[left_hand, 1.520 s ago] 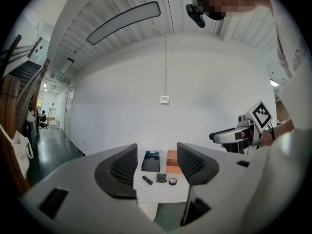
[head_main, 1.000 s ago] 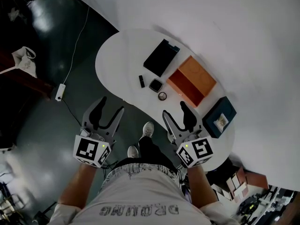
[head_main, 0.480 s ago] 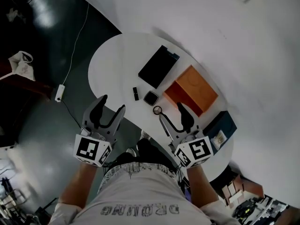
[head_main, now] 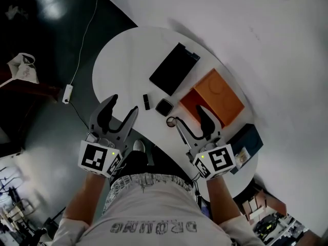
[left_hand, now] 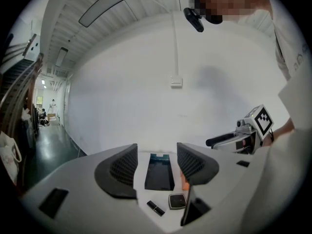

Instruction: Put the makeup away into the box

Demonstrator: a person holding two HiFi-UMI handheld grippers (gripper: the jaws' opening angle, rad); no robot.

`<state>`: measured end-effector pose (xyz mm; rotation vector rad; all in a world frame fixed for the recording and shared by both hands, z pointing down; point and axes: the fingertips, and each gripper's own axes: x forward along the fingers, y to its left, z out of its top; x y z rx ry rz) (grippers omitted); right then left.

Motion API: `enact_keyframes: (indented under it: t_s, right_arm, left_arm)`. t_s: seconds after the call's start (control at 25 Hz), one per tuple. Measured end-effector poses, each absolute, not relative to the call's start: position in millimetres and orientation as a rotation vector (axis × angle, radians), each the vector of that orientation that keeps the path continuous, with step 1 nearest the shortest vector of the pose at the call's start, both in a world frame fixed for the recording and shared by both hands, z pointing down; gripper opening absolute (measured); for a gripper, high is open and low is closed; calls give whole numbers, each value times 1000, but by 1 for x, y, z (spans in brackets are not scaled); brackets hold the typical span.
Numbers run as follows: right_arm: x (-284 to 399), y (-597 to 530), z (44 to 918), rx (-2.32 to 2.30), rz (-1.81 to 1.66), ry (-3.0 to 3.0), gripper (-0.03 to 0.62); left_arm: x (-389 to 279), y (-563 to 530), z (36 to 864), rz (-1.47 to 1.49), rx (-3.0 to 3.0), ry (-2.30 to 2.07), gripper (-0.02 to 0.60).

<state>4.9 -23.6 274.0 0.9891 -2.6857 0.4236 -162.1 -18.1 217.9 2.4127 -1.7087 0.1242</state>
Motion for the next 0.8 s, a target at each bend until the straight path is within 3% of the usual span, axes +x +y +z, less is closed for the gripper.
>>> enact_keyframes:
  t_s: [0.8]
  right_arm:
    - [-44, -49, 356, 1074, 443, -2456, 332]
  left_arm:
    - [-182, -68, 279, 184, 2571, -1274, 268]
